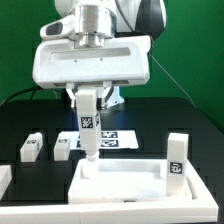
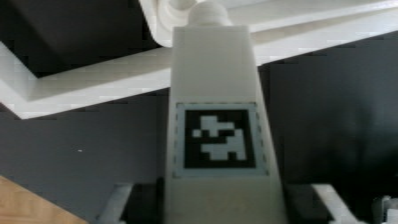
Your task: Assemble desk
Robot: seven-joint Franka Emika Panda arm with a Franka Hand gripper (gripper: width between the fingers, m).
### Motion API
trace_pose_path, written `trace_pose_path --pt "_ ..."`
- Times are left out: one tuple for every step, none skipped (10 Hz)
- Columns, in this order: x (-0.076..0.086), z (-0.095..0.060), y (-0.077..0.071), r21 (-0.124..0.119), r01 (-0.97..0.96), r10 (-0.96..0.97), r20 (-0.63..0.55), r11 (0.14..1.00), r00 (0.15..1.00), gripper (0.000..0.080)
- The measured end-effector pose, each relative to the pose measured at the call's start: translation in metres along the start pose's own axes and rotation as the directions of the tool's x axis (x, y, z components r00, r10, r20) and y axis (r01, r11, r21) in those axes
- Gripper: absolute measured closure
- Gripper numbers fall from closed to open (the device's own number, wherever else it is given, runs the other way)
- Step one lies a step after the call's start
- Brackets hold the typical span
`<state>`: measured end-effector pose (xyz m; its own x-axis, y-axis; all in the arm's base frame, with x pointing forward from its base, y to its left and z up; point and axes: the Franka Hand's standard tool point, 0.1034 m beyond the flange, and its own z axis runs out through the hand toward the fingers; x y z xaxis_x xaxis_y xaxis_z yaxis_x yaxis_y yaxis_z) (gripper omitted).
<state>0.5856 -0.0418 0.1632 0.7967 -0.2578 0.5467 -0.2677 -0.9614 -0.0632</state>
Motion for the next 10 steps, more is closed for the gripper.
trace_pose_path --pt "0.0 0.001 -0.001 0.001 0.002 -0.002 0.008 1.0 1.0 0.0511" --pt "0.0 0.001 -0.001 0.001 0.003 -0.003 0.008 1.0 1.0 0.0511" --pt "-0.002 0.005 0.0 -0.002 0.005 -0.005 0.013 1.0 1.0 0.0511" --pt "-0.003 0.017 -0.001 -0.01 0.013 -0.013 0.02 1.0 1.0 0.0511" --pt "0.005 0.026 -0.002 -0.013 0.024 -0.024 0.014 1.0 1.0 0.0511" --pt "0.014 0.027 -0.002 -0.013 0.027 -0.027 0.002 1.0 1.0 0.0511" --pt "0.018 0.028 -0.001 -0.014 0.029 -0.029 -0.003 0.999 1.0 0.0511" --pt "0.017 0.032 0.001 -0.02 0.034 -0.034 -0.007 0.999 0.999 0.0511" --pt "0.012 0.037 0.003 -0.025 0.038 -0.039 -0.007 0.999 0.999 0.0511" --pt "0.007 0.042 0.004 -0.03 0.043 -0.043 -0.003 0.999 0.999 0.0511"
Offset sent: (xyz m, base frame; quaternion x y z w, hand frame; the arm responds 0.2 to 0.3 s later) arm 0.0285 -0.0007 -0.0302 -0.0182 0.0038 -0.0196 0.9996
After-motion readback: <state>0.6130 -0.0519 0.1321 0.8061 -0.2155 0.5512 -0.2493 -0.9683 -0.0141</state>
